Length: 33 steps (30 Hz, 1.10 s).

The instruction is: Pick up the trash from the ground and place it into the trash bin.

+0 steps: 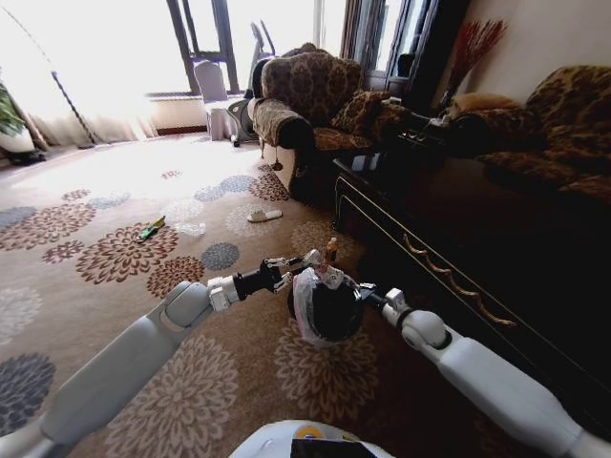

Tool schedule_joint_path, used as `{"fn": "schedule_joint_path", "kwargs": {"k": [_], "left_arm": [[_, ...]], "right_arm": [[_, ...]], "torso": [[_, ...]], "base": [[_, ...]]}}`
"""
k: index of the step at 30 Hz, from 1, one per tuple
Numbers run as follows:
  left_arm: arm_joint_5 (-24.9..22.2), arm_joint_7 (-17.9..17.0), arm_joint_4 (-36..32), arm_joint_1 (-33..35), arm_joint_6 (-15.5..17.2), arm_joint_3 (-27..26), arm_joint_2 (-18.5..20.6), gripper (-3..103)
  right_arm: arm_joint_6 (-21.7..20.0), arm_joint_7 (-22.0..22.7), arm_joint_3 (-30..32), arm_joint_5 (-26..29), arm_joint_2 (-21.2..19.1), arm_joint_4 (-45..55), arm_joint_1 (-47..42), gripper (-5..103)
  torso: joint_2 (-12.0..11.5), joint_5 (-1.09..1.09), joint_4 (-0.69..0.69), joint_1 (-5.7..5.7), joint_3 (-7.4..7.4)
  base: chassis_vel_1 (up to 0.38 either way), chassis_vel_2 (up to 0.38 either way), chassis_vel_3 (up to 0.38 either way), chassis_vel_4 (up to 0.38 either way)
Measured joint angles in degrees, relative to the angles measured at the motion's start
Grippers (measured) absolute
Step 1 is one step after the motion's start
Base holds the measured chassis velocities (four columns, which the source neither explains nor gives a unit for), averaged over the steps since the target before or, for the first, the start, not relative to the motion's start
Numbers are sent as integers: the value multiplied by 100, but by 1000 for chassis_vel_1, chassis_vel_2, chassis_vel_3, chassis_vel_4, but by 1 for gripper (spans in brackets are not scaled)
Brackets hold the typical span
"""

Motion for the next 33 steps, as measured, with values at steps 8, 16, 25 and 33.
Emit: {"fn": "schedule_joint_path", "kwargs": {"k": [8,16,25,33], "left_arm": [[746,611,386,-654,-312,555,-62,14],[1281,904,908,-1488,-509,1185,-348,14],[1702,1034,1452,-2496,-890,2245,-685,14],[2140,1024,1910,-2947,-1181,2620,-1056,23]], "right_arm": [[-468,317,-161,9,109,113,225,0],[-891,-1,-28,-1,-243,416,118,0],[-1208,-460,-44,65,-755,701,239,0],[-1221,-528,-90,97,-776,663,302,0]], "torso": [[0,0,0,0,0],[0,1,-1,0,0],[0,1,-2,0,-1],[0,1,-1,0,-1]], "base": [[0,0,0,0],[0,0,0,0],[0,0,0,0],[0,0,0,0]]}}
